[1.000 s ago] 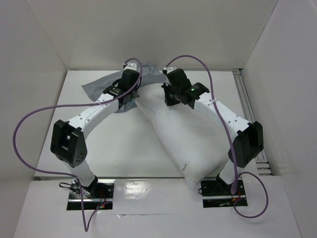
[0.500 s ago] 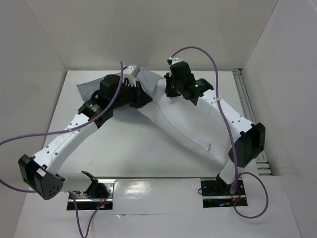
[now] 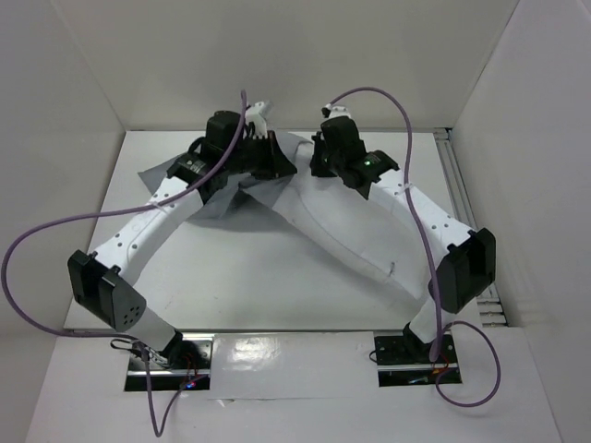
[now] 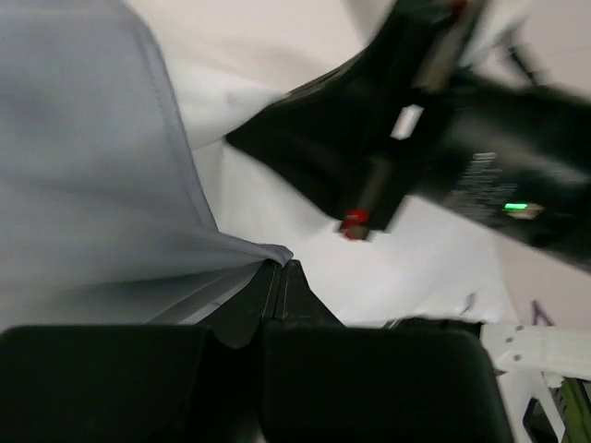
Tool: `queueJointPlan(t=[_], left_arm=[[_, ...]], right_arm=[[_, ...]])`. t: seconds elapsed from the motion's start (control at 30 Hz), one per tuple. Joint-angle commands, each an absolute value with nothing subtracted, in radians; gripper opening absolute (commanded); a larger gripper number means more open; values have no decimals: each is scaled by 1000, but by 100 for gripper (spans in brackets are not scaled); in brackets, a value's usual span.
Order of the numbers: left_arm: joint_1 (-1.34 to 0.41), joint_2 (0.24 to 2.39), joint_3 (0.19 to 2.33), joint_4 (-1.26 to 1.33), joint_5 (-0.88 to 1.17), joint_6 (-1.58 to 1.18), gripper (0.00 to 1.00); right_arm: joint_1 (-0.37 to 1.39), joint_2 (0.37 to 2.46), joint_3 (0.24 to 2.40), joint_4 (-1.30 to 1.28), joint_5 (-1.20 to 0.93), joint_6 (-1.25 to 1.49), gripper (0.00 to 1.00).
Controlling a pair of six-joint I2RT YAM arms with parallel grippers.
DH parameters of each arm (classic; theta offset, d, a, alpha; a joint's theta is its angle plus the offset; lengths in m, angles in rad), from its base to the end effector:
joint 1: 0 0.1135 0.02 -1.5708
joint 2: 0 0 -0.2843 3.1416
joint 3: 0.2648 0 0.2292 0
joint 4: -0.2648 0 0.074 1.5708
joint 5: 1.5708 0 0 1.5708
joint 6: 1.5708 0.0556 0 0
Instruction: Put the pillow into the pillowcase
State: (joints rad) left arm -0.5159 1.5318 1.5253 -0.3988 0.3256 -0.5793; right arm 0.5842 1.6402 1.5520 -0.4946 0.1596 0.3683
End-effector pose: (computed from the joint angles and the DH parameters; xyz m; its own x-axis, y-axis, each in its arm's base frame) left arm 0.2930 -0.1866 0.4062 -0.6829 -0.2090 -0.7000 0.4174 0.6748 -0.6086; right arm 0.3160 0.1983 0.3664 -0.5845 0.0397 -0.8104 -0.2394 0.9459 0.2190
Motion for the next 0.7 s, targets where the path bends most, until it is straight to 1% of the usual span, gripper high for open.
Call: queueJointPlan(t=[0.0, 0.03, 0.07, 0.1, 0.17, 0.2, 0.23, 0.3, 0.33, 0.37, 0.4, 0.43, 0.47, 0.5, 0.53, 0.57, 0.6, 0.67], left_arm=[[-534, 1490, 1658, -374, 446, -589, 0], [-549, 1468, 1626, -374, 455, -609, 0], [-572, 1403, 1515, -352, 440, -621, 0], [-584, 1361, 1438, -351, 430, -636, 0], [-607, 1275, 1257, -286, 430, -705, 0], [-607, 1237, 1092, -266, 404, -731, 0], [-607, 1174, 1030, -256, 394, -779, 0], [-607, 1125, 945, -265, 367, -779, 0], [-607, 1105, 945, -291, 344, -779, 0], [-607, 1095, 972, -380, 318, -734, 3], [-607, 1095, 1050, -434, 289, -706, 12], [-607, 1107, 1098, -487, 234, -675, 25], [-607, 1133, 1148, -539, 206, -623, 57], [-607, 1146, 1246, -631, 178, -599, 65], [-607, 1158, 1293, -670, 119, -582, 69], [-607, 1158, 1331, -699, 92, -560, 72], [-607, 1172, 1365, -719, 66, -551, 71], [-598, 1198, 1452, -768, -13, -540, 64]], right_arm=[[603, 1559, 1645, -382, 206, 379, 0], [632, 1548, 1619, -382, 206, 379, 0], [647, 1520, 1542, -355, 215, 393, 0], [664, 1511, 1542, -345, 215, 405, 0], [709, 1497, 1412, -327, 195, 451, 0], [718, 1497, 1335, -315, 184, 469, 0], [739, 1497, 1301, -305, 161, 500, 0], [762, 1506, 1255, -284, 146, 520, 0], [781, 1506, 1243, -273, 146, 520, 0], [790, 1515, 1243, -273, 129, 520, 0], [790, 1525, 1256, -303, 129, 520, 0], [805, 1525, 1297, -330, 129, 520, 3], [816, 1537, 1322, -359, 129, 494, 14], [816, 1537, 1347, -426, 176, 494, 29], [827, 1537, 1392, -461, 205, 480, 44], [827, 1526, 1410, -495, 240, 480, 67], [827, 1499, 1422, -526, 323, 480, 73], [827, 1459, 1433, -615, 414, 480, 80]])
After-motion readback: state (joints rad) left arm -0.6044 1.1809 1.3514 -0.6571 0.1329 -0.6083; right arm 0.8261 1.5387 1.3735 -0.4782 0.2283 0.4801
